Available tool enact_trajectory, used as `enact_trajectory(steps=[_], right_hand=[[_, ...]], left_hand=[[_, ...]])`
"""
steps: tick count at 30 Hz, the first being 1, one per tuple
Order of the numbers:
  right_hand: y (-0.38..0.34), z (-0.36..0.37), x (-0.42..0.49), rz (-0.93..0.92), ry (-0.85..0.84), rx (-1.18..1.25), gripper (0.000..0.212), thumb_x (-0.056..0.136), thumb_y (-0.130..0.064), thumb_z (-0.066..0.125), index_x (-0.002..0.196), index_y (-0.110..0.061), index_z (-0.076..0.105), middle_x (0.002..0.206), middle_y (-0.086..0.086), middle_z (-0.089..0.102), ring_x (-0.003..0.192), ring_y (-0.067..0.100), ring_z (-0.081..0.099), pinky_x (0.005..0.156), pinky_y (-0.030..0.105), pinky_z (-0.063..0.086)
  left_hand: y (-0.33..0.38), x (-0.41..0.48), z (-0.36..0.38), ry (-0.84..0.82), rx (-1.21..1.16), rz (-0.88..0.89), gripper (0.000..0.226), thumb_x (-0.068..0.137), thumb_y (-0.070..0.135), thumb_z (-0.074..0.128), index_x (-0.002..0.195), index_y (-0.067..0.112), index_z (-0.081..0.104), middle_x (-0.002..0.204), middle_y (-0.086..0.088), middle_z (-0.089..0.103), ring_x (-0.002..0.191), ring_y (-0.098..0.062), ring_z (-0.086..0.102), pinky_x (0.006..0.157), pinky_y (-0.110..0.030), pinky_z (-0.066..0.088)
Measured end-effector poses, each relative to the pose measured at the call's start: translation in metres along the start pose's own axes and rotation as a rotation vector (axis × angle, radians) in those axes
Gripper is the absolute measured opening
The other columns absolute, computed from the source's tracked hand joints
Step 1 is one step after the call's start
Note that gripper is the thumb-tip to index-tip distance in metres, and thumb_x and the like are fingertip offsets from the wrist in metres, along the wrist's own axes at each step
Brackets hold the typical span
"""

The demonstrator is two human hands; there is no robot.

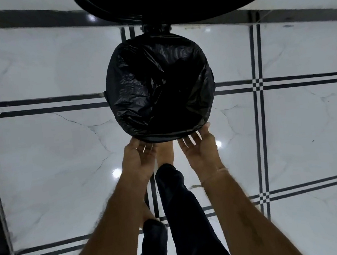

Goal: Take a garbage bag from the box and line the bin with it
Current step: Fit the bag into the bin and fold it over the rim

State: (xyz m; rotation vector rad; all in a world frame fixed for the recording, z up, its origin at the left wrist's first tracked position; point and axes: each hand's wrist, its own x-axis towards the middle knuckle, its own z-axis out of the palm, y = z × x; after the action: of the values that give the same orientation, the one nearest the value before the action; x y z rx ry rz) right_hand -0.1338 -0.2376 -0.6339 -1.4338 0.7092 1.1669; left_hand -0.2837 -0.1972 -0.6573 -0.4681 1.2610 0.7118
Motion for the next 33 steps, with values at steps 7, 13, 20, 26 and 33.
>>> enact_trajectory(steps=[7, 13, 20, 26, 33], right_hand=[[0.011, 0.003, 0.007, 0.112, -0.058, 0.213, 0.043, 0.104, -0.043, 0.057, 0.086, -0.01, 0.078, 0.079, 0.0, 0.074, 0.068, 0.014, 0.071, 0.064, 0.028, 0.061], [-0.002, 0.001, 0.01, 0.036, -0.084, 0.112, 0.043, 0.101, -0.053, 0.057, 0.11, -0.015, 0.074, 0.101, 0.002, 0.077, 0.098, 0.022, 0.074, 0.074, 0.039, 0.061], [-0.001, 0.002, 0.006, 0.071, -0.089, 0.168, 0.034, 0.101, -0.045, 0.061, 0.103, -0.014, 0.076, 0.094, 0.003, 0.077, 0.097, 0.021, 0.07, 0.081, 0.037, 0.059], [-0.001, 0.007, 0.011, 0.078, -0.045, 0.243, 0.03, 0.104, -0.037, 0.06, 0.1, -0.011, 0.075, 0.099, 0.006, 0.074, 0.099, 0.024, 0.07, 0.076, 0.038, 0.066], [-0.042, 0.02, 0.027, -0.012, -0.146, 0.003, 0.051, 0.11, -0.048, 0.041, 0.133, -0.012, 0.067, 0.138, 0.013, 0.068, 0.128, 0.032, 0.064, 0.112, 0.047, 0.05]], left_hand=[[-0.014, 0.004, 0.007, -0.015, 0.041, 0.015, 0.014, 0.105, 0.009, 0.054, 0.105, 0.004, 0.067, 0.095, -0.007, 0.073, 0.083, -0.016, 0.071, 0.082, -0.028, 0.062], [-0.002, -0.009, 0.005, -0.019, -0.018, 0.105, 0.048, 0.105, 0.045, 0.051, 0.079, 0.018, 0.082, 0.094, 0.0, 0.08, 0.085, -0.015, 0.078, 0.077, -0.033, 0.065], [0.012, -0.011, 0.008, 0.007, -0.091, 0.123, 0.048, 0.105, 0.037, 0.055, 0.073, 0.013, 0.083, 0.084, -0.002, 0.081, 0.096, -0.019, 0.075, 0.087, -0.036, 0.062], [-0.003, -0.009, 0.01, 0.013, -0.162, 0.11, 0.038, 0.101, 0.039, 0.058, 0.086, 0.01, 0.077, 0.096, -0.003, 0.077, 0.093, -0.017, 0.076, 0.07, -0.031, 0.066], [0.055, -0.004, 0.022, 0.014, 0.143, 0.25, 0.04, 0.102, 0.051, 0.054, 0.109, 0.017, 0.074, 0.104, 0.0, 0.081, 0.107, -0.02, 0.075, 0.079, -0.034, 0.064]])
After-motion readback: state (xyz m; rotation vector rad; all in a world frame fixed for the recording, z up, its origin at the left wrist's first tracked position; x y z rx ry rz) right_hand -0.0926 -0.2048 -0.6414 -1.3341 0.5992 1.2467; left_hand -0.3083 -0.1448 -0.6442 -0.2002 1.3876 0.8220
